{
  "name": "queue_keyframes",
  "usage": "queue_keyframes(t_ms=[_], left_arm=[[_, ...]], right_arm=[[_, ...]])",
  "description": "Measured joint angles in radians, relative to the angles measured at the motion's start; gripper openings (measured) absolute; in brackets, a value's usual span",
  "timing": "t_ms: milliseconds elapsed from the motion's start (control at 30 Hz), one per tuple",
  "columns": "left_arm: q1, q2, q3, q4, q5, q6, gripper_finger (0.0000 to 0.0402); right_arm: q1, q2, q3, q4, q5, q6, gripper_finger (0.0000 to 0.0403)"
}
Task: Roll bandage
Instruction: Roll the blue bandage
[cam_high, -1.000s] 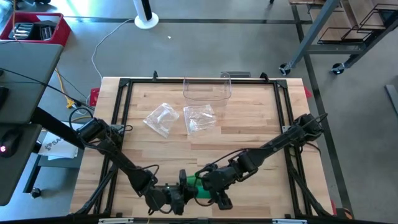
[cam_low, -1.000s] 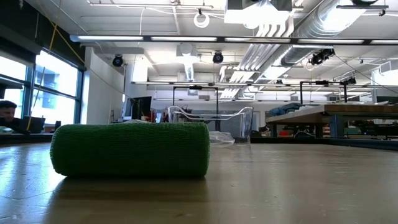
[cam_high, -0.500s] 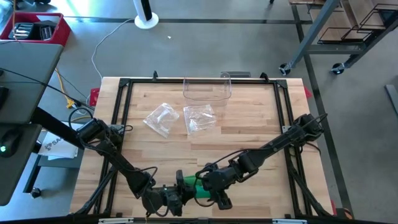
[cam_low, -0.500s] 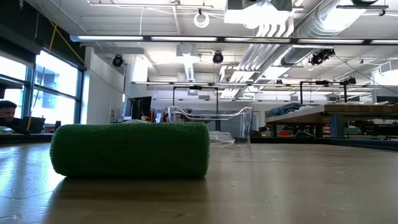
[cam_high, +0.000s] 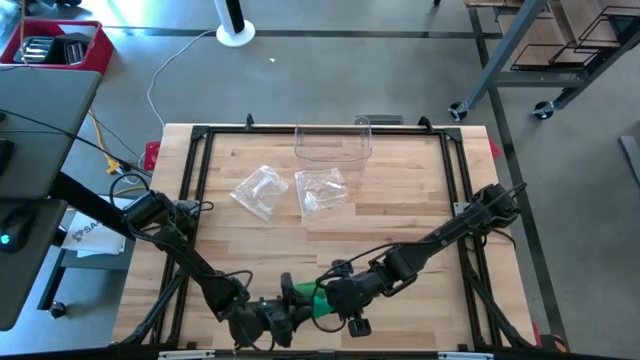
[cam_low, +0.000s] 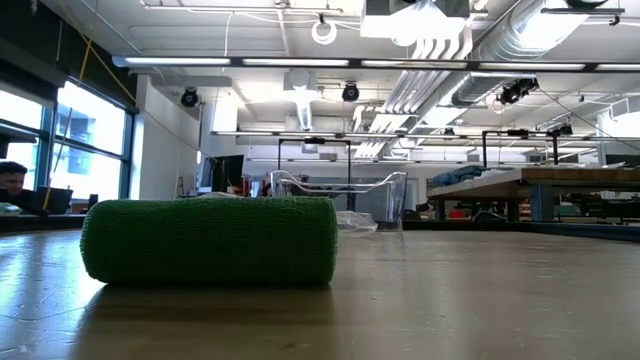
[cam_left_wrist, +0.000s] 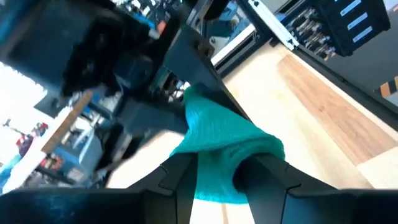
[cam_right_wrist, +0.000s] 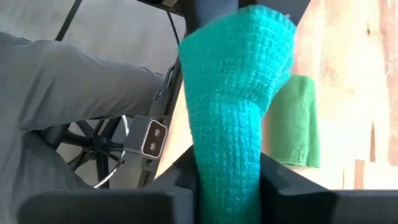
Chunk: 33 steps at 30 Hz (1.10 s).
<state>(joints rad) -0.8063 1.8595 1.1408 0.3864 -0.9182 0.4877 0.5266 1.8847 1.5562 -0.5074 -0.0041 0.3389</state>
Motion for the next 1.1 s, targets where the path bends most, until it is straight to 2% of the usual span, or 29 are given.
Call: queue_keyframes(t_ms=[200,467,600,700,767,867,1000,1100], left_arm=[[0.0,-0.021,0.001,-0.168,-0.035,-0.24,0.0118],[-0.003,-0.116,0.0,-0.538,-0.003,-0.548,0.0118],[-0.003,-0.13,0.0,-0.654,-0.002,-0.675,0.0118],[-0.003,-0.129,0.0,-0.665,-0.001,-0.722,0.0118],[-0.003,-0.125,0.0,-0.668,0.0,-0.747,0.0118],[-0.003,-0.121,0.0,-0.667,0.0,-0.778,0.0118],[0.005,-0.121,0.0,-0.669,0.001,-0.797,0.0118],[0.01,-0.12,0.0,-0.669,0.0,-0.827,0.0118]], right_arm=[[0.003,0.001,0.0,-0.027,0.009,0.001,0.0021],[0.034,0.001,0.0,-0.055,-0.001,-0.004,0.0036],[0.066,0.004,-0.003,-0.1,0.093,-0.064,0.0037],[0.087,0.005,-0.076,-0.093,0.183,-0.076,0.0037],[0.089,0.007,-0.152,-0.068,0.206,-0.048,0.0038],[0.076,0.008,-0.282,0.062,0.237,-0.024,0.0038],[0.051,0.008,-0.434,0.26,0.24,-0.041,0.0047],[0.032,0.008,-0.483,0.321,0.239,-0.044,0.0076]])
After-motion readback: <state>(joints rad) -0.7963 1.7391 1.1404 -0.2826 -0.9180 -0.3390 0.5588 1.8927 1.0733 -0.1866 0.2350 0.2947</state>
